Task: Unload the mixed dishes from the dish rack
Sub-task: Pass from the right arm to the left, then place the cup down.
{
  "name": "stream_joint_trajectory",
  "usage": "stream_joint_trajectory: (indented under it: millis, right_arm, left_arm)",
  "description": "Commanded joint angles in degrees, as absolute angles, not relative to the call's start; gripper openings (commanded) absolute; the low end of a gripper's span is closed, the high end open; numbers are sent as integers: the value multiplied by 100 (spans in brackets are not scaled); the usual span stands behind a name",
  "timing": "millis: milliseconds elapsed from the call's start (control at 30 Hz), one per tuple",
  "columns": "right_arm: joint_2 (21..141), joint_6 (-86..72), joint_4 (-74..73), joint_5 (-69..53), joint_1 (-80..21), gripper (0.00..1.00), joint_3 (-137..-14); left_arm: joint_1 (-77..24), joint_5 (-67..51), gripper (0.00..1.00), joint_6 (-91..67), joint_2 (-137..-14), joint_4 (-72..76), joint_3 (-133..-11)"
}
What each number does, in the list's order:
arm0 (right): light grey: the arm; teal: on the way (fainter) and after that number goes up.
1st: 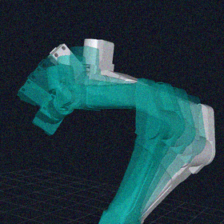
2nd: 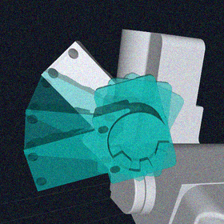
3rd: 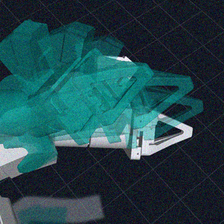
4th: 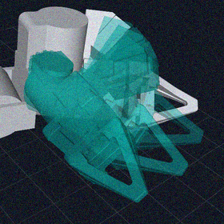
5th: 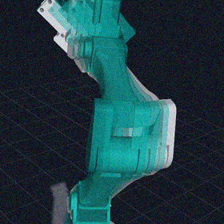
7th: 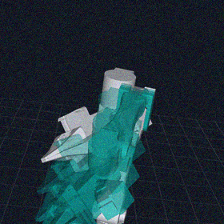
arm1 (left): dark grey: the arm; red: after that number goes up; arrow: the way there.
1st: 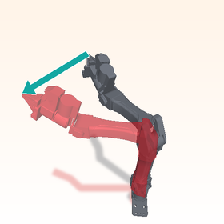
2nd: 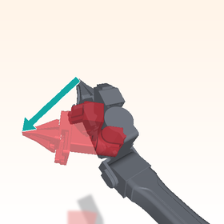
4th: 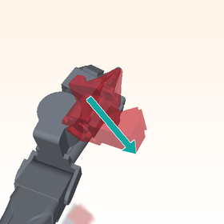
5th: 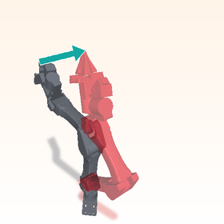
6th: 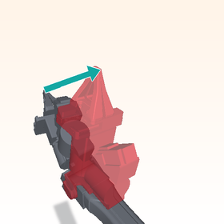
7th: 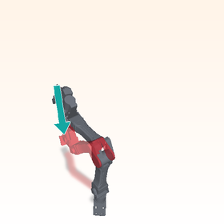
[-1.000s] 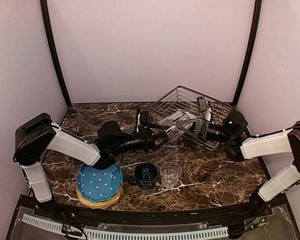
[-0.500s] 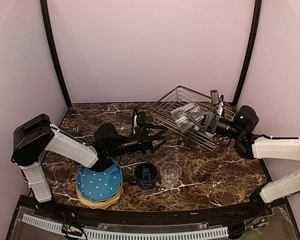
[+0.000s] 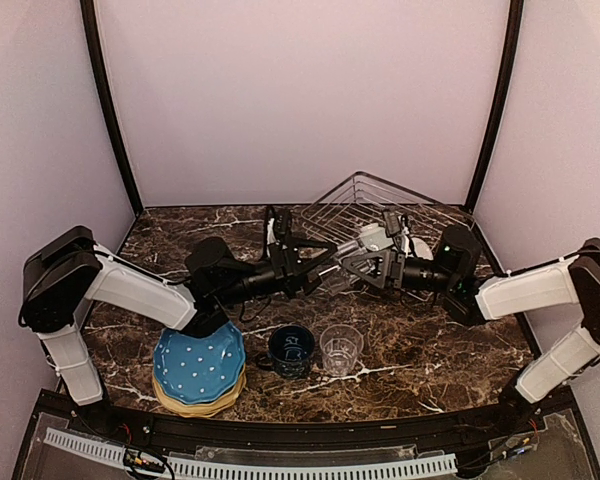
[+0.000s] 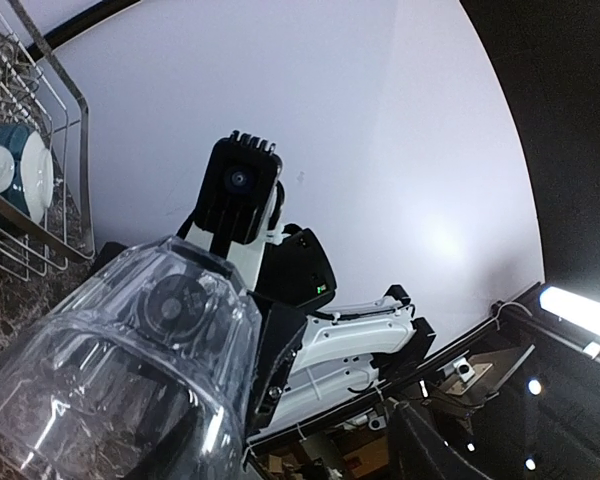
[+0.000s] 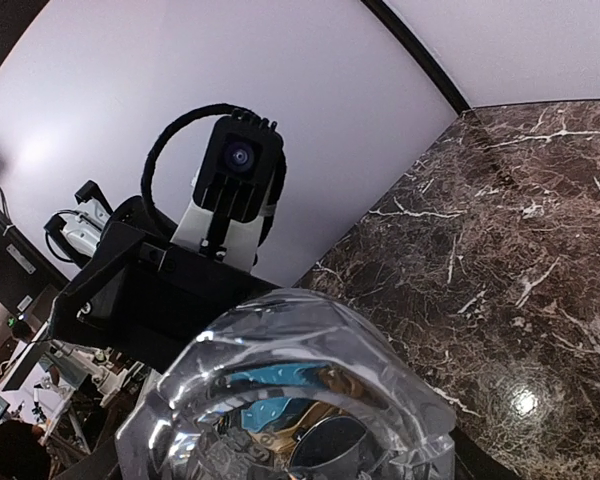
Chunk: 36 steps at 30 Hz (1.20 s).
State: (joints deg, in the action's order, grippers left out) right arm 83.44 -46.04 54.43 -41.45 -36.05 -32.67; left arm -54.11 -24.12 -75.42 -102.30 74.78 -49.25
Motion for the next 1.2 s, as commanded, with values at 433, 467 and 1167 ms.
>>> stream_joint_trajectory:
  millis: [433,467,1167]
  right_arm:
    - [8219,-4710,5992,-4040,-3366,60,-3102]
    - [8092,-4658,5844,-3993,-3279,69,-3053]
    - [5814,-2925,1993,-2315,-2180,99,-3183]
  left_arm:
    - [-5398,-2614,1,-6865,-9781,6478,-5126]
    - [-5399,-2598,1,-6634,-9635,6106,-5120]
    - [-7389,668,1,-1656,-10759,-4523,-10275]
